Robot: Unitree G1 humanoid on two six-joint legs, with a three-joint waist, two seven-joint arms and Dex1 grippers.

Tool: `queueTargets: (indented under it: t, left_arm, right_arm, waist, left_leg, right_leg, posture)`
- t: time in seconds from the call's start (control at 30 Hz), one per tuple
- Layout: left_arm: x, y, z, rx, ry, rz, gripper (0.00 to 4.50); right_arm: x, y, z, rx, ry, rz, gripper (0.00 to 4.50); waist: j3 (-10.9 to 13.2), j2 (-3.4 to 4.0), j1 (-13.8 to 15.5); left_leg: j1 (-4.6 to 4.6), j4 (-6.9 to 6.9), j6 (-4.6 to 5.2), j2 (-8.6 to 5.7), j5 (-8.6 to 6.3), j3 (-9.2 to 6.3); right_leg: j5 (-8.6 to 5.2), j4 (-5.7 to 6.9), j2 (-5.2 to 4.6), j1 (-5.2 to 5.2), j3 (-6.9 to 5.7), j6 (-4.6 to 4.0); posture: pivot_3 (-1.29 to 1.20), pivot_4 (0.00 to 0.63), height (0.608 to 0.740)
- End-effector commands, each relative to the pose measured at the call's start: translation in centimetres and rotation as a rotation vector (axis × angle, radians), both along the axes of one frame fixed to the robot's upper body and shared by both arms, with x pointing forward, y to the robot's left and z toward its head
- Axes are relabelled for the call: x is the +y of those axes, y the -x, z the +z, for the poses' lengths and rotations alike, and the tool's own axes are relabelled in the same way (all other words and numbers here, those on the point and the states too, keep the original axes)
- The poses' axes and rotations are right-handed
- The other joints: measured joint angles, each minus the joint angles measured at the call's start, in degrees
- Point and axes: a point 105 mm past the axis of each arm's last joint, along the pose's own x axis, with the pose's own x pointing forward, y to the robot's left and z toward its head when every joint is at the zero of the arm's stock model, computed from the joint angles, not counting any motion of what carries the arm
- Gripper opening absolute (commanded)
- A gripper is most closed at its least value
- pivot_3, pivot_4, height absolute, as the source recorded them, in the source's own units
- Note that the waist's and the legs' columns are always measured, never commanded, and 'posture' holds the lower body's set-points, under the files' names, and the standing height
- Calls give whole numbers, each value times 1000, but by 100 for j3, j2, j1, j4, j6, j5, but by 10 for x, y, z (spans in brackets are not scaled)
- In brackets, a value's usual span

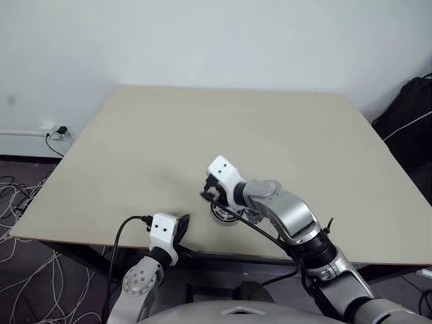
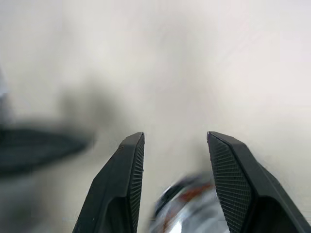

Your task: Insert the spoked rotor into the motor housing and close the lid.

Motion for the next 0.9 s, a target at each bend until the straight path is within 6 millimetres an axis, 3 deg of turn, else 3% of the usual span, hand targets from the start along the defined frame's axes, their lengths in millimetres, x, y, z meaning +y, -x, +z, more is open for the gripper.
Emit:
queueTargets:
  t: [0.03, 0.27, 0.33, 0.47, 0.63, 0.73, 0.9]
  left_arm:
    - [4, -2, 5, -44, -15, -6, 41]
    - [5, -2, -1, -35, -19, -31, 41]
    - [5, -3, -1, -36, -18, -35, 41]
    - [4, -3, -4, -32, -19, -53, 41]
    - [5, -2, -5, -32, -23, -59, 41]
    - [7, -3, -5, -34, -26, -57, 41]
    - [10, -3, -4, -37, -33, -58, 41]
  right_arm:
    - [-32, -27, 32, -259, -64, -244, 2193]
    - [-102, -36, 51, -467, -40, -657, 2193]
    - [-113, -35, 53, -496, -20, -718, 2193]
    - [-150, -20, 31, -430, 104, -869, 2193]
    - [-146, 8, -7, -284, 207, -742, 2193]
    - [-143, 23, -26, -207, 242, -707, 1553]
    - [-140, 43, -45, -107, 271, -617, 26]
  waist:
    - [-2, -3, 3]
    - [1, 4, 0]
    - [1, 6, -1]
    - [0, 7, 3]
    - [0, 10, -1]
    - [4, 15, -23]
    - [9, 11, -6]
  left_leg:
    - [0, -2, 0, 0, 0, 0]
    - [2, -5, 0, 0, 1, 4]
    - [3, -5, 0, 1, 2, 4]
    - [8, -5, -1, 3, 2, 6]
    - [12, -4, 6, 3, 5, 12]
    - [18, -4, 17, 8, 12, 12]
    - [26, 0, 2, 8, 3, 12]
  right_leg:
    - [0, 0, 1, 0, -1, 0]
    - [0, 1, 6, -1, 3, 0]
    - [0, 2, 7, 0, 3, 0]
    - [0, 2, 13, 6, 3, 0]
    - [-1, 1, 14, 9, 0, 0]
    - [-2, 3, 21, 12, 0, 2]
    - [-3, 4, 21, 22, -4, 9]
  posture:
    - [0, 0, 740]
    - [0, 0, 740]
    - [0, 0, 740]
    - [0, 0, 740]
    - [0, 0, 740]
    - [0, 0, 740]
    - [0, 0, 740]
